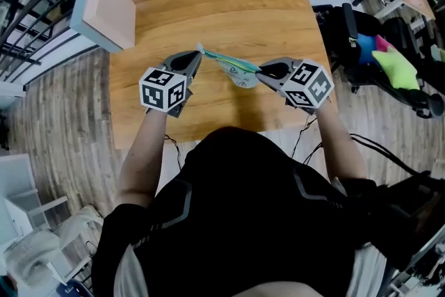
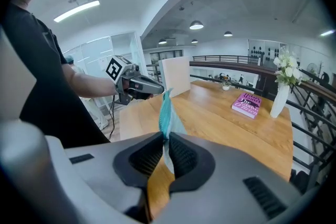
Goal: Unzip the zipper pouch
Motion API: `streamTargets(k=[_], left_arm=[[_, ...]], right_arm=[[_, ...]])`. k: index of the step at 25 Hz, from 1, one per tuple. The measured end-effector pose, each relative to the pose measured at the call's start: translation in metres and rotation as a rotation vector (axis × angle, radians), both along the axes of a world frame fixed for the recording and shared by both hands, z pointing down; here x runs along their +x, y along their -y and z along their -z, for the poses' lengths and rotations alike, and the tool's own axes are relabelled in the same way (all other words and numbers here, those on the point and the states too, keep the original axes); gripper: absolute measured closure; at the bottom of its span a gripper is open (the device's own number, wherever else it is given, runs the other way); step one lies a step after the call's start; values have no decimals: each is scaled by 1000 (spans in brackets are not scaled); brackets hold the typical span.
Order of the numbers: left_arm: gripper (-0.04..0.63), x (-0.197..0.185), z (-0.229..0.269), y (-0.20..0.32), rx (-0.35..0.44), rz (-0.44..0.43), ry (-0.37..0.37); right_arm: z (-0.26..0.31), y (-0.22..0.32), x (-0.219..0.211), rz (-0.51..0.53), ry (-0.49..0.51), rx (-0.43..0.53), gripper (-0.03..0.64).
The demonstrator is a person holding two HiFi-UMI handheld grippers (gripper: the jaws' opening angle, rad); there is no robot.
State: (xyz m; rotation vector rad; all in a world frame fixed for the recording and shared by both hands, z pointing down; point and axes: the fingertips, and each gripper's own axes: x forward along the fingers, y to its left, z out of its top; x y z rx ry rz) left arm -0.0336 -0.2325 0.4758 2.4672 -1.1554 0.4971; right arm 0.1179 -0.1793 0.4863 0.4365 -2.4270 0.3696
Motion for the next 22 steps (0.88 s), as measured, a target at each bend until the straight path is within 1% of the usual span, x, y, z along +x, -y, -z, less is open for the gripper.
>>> streamTargets(k=[5,8,13,19,22], left_arm=[[565,-7,-5,-5,-13,20,-4],[565,-14,-11,-7,-27,39,-18],[565,-26,-19,-9,-45,66,-16],[565,-44,-17,-3,-43,88,-6],[565,-56,-13,2,-28,105,8]], right_arm=[[-5,3,-3,-1,10,-15,571],[-9,6,-6,-9,26,-33,571],[-14,7,-16,14,18,-45,571],[-16,25,-31,9,33,-63,571],[-17,40,-43,7,36,-54,571]])
